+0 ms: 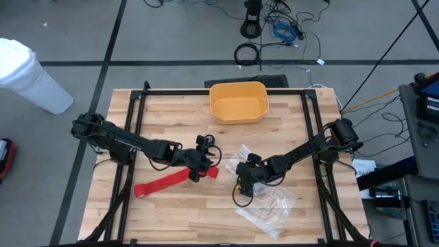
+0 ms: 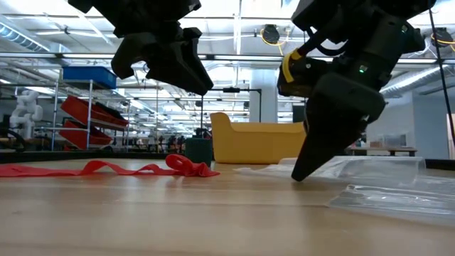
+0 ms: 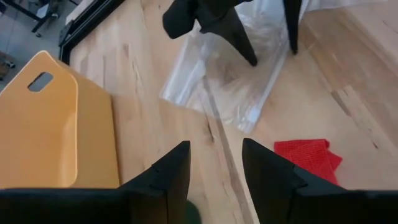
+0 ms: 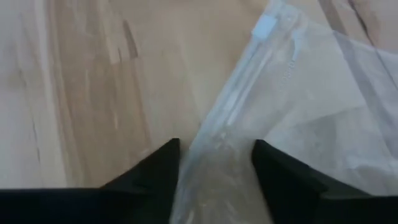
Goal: Roll bandage
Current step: Open the transparent zip bag
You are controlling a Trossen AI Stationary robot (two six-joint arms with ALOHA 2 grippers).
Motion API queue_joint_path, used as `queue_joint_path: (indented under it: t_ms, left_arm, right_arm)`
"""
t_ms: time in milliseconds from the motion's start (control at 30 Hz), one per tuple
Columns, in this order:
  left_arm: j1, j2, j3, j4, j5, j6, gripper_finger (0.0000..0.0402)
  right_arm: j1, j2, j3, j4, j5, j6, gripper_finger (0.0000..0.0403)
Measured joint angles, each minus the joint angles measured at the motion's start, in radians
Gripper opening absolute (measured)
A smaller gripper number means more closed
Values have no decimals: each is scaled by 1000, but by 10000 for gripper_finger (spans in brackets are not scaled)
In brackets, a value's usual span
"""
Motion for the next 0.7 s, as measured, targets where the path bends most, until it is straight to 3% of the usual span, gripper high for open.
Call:
queue_joint_path:
  t_ms: [233, 333, 700]
  left_arm:
    - [0, 0, 0, -1, 32, 0, 151]
    - [0, 0, 0, -1, 40, 0, 151]
    - [0, 1, 0, 10, 74, 2, 151]
  right_arm:
    - [-1, -17, -5, -13, -14, -4, 20]
    - [-1, -48, -9, -17, -12, -9, 13]
    - [-4, -364, -14, -41, -238, -244, 1]
